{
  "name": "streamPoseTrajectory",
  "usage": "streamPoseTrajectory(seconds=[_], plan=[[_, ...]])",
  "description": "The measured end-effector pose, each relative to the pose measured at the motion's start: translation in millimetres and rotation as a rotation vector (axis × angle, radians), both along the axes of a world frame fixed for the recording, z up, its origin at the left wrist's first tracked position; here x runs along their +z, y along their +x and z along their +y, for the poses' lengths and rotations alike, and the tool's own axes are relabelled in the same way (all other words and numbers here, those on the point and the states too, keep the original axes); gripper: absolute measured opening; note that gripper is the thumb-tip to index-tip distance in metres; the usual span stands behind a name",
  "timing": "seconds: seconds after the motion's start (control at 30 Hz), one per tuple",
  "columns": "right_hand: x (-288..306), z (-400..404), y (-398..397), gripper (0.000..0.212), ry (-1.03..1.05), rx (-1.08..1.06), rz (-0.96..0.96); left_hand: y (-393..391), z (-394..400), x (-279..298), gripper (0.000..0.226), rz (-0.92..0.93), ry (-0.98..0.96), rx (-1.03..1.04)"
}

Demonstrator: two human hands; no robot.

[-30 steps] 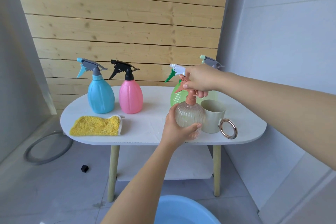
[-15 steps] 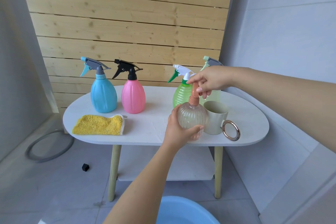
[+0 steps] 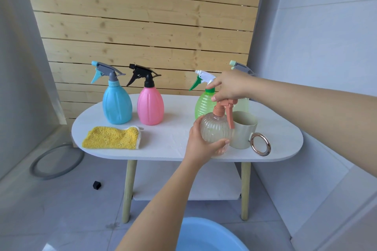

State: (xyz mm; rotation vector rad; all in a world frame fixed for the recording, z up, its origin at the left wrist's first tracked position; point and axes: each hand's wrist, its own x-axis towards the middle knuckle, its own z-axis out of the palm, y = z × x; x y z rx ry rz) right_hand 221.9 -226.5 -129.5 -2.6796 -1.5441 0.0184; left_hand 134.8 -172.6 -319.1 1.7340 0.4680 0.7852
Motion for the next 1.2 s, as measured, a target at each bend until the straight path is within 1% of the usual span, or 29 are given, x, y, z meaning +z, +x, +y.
streamPoseTrajectory(seconds=[0.07, 0.1, 0.13, 0.2, 0.27, 0.33, 0.43, 0.47, 0.5, 0.6, 0.67, 0.77, 0.83, 0.9, 0.97, 1.0, 1.07, 1.1, 1.2], plan=[[-0.6, -1.3, -0.2, 0.027, 0.036, -0.001, 0.094, 0.2, -0.1, -0.1, 0.089, -0.004, 0.004, -0.001], [0.4, -1.8, 1.0, 0.028, 0.039, -0.015, 0.169, 0.1, 0.2, -0.3, 0.090, -0.001, 0.007, 0.000], [1.9, -3.3, 2.4, 0.030, 0.022, -0.034, 0.284, 0.2, 0.4, -0.7, 0.090, 0.000, 0.009, 0.001], [5.8, -9.2, 6.0, 0.027, -0.019, -0.041, 0.573, 0.3, 0.5, -1.8, 0.090, -0.001, 0.007, -0.001], [8.6, -16.5, 14.1, 0.031, -0.040, -0.012, 0.796, 0.9, 1.0, -3.2, 0.092, 0.003, 0.004, 0.001], [8.2, -23.8, 22.8, 0.034, -0.041, 0.033, 0.909, 1.6, 1.6, -4.3, 0.093, 0.011, 0.005, 0.005], [2.4, -31.1, 32.7, 0.028, -0.027, 0.079, 0.981, 1.2, 0.8, -3.8, 0.091, 0.005, -0.003, 0.000], [-1.6, -31.0, 34.6, 0.025, -0.007, 0.087, 0.959, 1.0, 0.6, -3.7, 0.091, 0.004, -0.001, 0.000], [-5.1, -29.8, 35.2, 0.023, 0.023, 0.093, 0.884, 0.7, 0.8, -3.4, 0.090, 0.003, 0.002, 0.000], [-10.2, -20.8, 30.8, 0.013, 0.130, 0.049, 0.515, 0.4, 0.7, -2.7, 0.089, -0.004, 0.002, -0.002], [-8.9, -15.4, 27.8, 0.018, 0.164, -0.003, 0.365, 0.5, 1.1, -3.6, 0.088, -0.010, -0.005, -0.002], [-8.0, -11.6, 20.8, 0.033, 0.150, -0.047, 0.229, 1.0, 1.8, -4.3, 0.088, -0.015, -0.002, -0.002], [-11.6, -8.1, 15.8, 0.037, 0.162, -0.097, 0.147, 1.3, 2.3, -5.0, 0.088, -0.016, 0.005, 0.000], [-14.8, -4.6, 12.2, 0.037, 0.215, -0.166, 0.140, 1.0, 2.1, -5.3, 0.088, -0.017, 0.007, 0.001], [-16.8, -3.1, 9.1, 0.033, 0.290, -0.191, 0.216, 0.9, 2.0, -5.3, 0.089, -0.015, 0.003, 0.002], [-17.8, -3.2, 8.6, 0.034, 0.339, -0.173, 0.262, 1.4, 2.0, -5.8, 0.090, -0.014, 0.003, 0.004], [-18.9, -6.5, 10.3, 0.058, 0.411, -0.091, 0.358, 1.4, 1.8, -5.0, 0.090, -0.013, 0.003, 0.008], [-18.5, -9.6, 13.3, 0.064, 0.395, -0.045, 0.369, 1.5, 1.8, -4.7, 0.090, -0.013, 0.002, 0.010], [-12.0, -20.1, 24.4, 0.057, 0.245, 0.073, 0.381, 1.3, 1.1, -4.0, 0.090, -0.011, 0.002, 0.010]])
